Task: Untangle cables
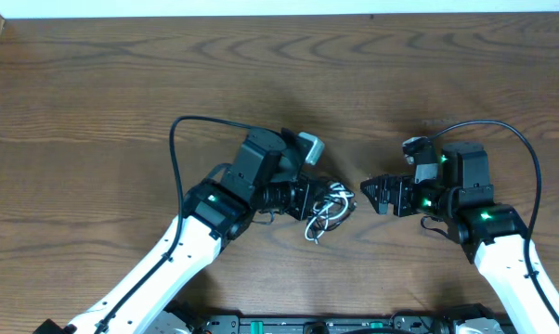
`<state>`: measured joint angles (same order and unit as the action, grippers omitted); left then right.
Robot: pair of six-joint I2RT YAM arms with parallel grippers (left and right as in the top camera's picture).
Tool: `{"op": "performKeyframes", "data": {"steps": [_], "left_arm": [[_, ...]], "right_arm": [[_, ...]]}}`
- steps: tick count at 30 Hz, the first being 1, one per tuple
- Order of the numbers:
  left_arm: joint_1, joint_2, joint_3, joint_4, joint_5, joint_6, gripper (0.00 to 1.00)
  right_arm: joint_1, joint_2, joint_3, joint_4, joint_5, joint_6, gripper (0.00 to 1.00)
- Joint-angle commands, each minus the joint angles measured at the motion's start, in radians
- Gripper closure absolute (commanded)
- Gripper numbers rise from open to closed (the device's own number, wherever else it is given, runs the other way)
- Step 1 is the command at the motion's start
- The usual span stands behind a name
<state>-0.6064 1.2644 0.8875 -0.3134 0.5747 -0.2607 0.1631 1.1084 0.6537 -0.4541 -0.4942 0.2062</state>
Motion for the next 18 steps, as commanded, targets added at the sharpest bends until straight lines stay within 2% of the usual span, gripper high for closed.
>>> {"op": "performKeyframes", "data": {"steps": [1, 7, 12, 15, 16, 17, 18], "left_arm": [[-0.002, -0.013, 0.013, 0.002, 0.048, 0.032, 0.93], [-0.002, -0.013, 0.013, 0.070, 0.168, 0.032, 0.93], [-0.002, -0.014, 0.013, 0.143, 0.183, 0.016, 0.92], [-0.002, -0.013, 0.013, 0.186, 0.241, 0.012, 0.93], [-0.002, -0.013, 0.013, 0.195, 0.257, 0.012, 0.93], [-0.002, -0.013, 0.013, 0.196, 0.260, 0.013, 0.93], [-0.002, -0.013, 0.013, 0.195, 0.259, 0.013, 0.93]], "right_arm": [[0.003, 0.003, 0.005, 0.002, -0.040, -0.040, 0.10], [0.032, 0.003, 0.005, -0.005, -0.048, -0.047, 0.13], [0.093, 0.023, 0.004, -0.014, -0.047, -0.074, 0.14], [0.125, 0.049, 0.004, -0.013, -0.036, -0.074, 0.15], [0.133, 0.060, 0.004, -0.013, -0.013, -0.074, 0.20], [0.140, 0.073, 0.004, -0.013, 0.029, -0.073, 0.34], [0.144, 0.086, 0.004, -0.013, 0.073, -0.073, 0.53]]}}
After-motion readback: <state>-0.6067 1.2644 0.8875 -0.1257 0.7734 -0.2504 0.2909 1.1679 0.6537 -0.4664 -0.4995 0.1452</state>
